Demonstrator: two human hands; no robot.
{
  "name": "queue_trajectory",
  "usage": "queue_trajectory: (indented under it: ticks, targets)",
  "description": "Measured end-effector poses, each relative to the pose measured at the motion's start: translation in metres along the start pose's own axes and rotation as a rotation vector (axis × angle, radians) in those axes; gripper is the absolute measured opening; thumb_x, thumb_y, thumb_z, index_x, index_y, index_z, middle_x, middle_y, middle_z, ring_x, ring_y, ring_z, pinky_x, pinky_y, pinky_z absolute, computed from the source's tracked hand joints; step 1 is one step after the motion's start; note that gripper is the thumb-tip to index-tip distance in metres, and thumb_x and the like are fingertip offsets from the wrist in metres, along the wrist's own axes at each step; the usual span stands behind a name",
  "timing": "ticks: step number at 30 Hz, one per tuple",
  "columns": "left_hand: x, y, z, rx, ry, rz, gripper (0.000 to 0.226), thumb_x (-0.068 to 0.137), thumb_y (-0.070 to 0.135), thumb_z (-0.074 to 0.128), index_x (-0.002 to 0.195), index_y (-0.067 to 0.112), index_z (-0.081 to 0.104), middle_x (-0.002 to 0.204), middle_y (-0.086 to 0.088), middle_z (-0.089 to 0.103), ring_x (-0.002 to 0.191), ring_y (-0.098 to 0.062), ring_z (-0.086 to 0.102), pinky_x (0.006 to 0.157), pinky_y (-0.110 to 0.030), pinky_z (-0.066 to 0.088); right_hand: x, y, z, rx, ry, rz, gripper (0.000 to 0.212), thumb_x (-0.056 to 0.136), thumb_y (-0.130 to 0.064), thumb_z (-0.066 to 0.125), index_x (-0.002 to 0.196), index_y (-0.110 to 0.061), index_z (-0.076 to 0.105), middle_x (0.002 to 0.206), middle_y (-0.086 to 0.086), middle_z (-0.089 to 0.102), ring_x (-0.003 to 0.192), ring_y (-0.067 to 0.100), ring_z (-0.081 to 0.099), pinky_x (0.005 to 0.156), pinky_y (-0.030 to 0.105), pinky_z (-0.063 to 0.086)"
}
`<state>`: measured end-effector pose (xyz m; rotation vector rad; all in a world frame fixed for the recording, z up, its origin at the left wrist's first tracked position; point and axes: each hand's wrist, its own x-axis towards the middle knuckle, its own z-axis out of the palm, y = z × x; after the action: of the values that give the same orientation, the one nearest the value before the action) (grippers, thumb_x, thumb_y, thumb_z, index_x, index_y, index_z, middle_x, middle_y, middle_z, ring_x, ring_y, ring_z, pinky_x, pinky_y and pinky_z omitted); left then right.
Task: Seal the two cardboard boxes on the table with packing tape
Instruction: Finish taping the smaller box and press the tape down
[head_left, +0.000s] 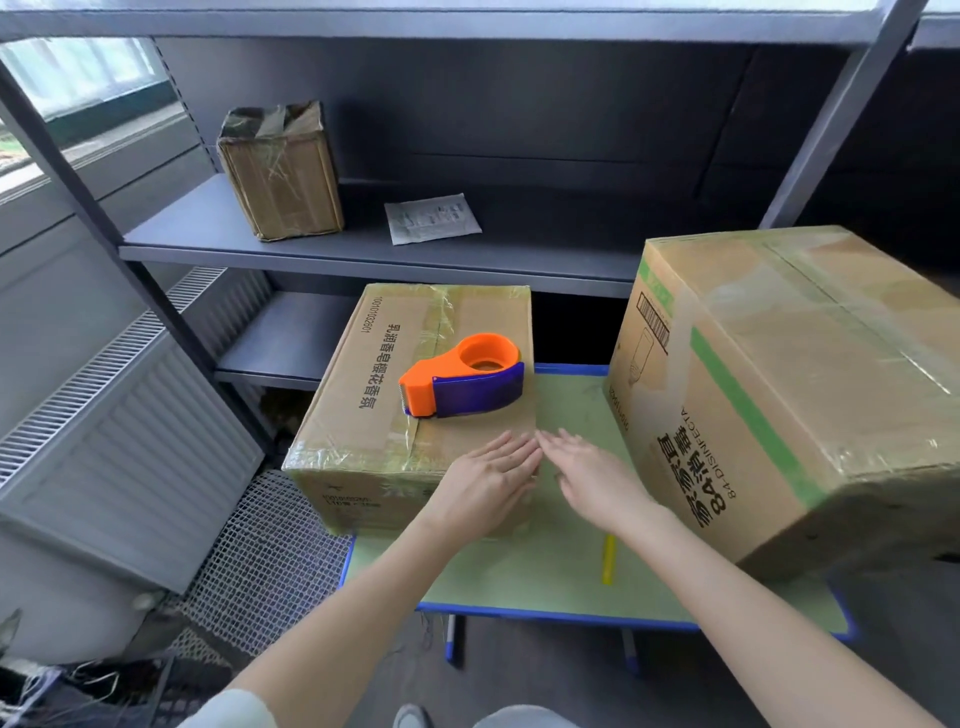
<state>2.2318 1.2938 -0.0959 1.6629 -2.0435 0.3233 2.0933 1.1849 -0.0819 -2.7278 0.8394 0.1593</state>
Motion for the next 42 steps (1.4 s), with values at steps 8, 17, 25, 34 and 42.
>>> queue_trajectory:
  ticks: [8,17,25,34,42]
  targets:
    - [-0.009,-0.006,0.006,0.029,-0.046,-0.03,0.038,0.075,-0.008,0.064,0.113,-0.01,0.062,0.119,-0.022,0.061,0.111,-0.037,0.059,0.095,-0.056,0.042,0.01,-0.01,-0.008,-0.265,0.035,0.01,0.048,0.095,-0.029,0.051,0.137,-0.008,0.039,0.119,0.015,0.061,0.107,0.032,0.058,0.082,0.038,0.046]
    - [-0.007,0.003,0.009,0.077,0.052,-0.131,0.036,0.061,0.008,0.084,0.093,-0.004,0.073,0.102,-0.013,0.071,0.096,-0.025,0.068,0.079,-0.042,0.056,0.022,-0.015,-0.021,-0.296,-0.066,-0.13,0.027,0.087,-0.035,0.061,0.091,-0.008,0.064,0.097,0.014,0.065,0.094,0.031,0.061,0.066,0.03,0.034]
    - [-0.01,0.003,0.001,0.065,-0.114,-0.166,0.052,0.064,0.012,0.077,0.112,-0.006,0.065,0.119,-0.017,0.063,0.11,-0.031,0.061,0.093,-0.044,0.05,0.03,-0.038,-0.039,-0.383,-0.152,-0.103,0.021,0.084,-0.036,0.061,0.085,-0.015,0.057,0.094,0.007,0.065,0.096,0.026,0.063,0.063,0.026,0.037]
    - [-0.002,0.012,0.012,0.205,-0.016,-0.137,0.05,0.055,0.033,0.091,0.088,0.0,0.075,0.095,-0.012,0.073,0.089,-0.022,0.07,0.075,-0.032,0.057,0.035,-0.041,-0.054,-0.196,-0.447,-0.009,0.027,0.083,-0.023,0.054,0.057,-0.017,0.052,0.074,0.008,0.073,0.053,0.012,0.061,0.053,0.019,0.045]
    - [-0.004,0.009,0.017,0.243,0.085,-0.084,0.037,0.06,0.024,0.088,0.085,0.0,0.075,0.092,-0.012,0.073,0.086,-0.021,0.071,0.071,-0.031,0.058,0.026,-0.027,-0.045,-0.019,-0.368,-0.067,0.035,0.085,-0.023,0.053,0.05,-0.02,0.054,0.069,0.007,0.072,0.055,0.011,0.065,0.053,0.019,0.046]
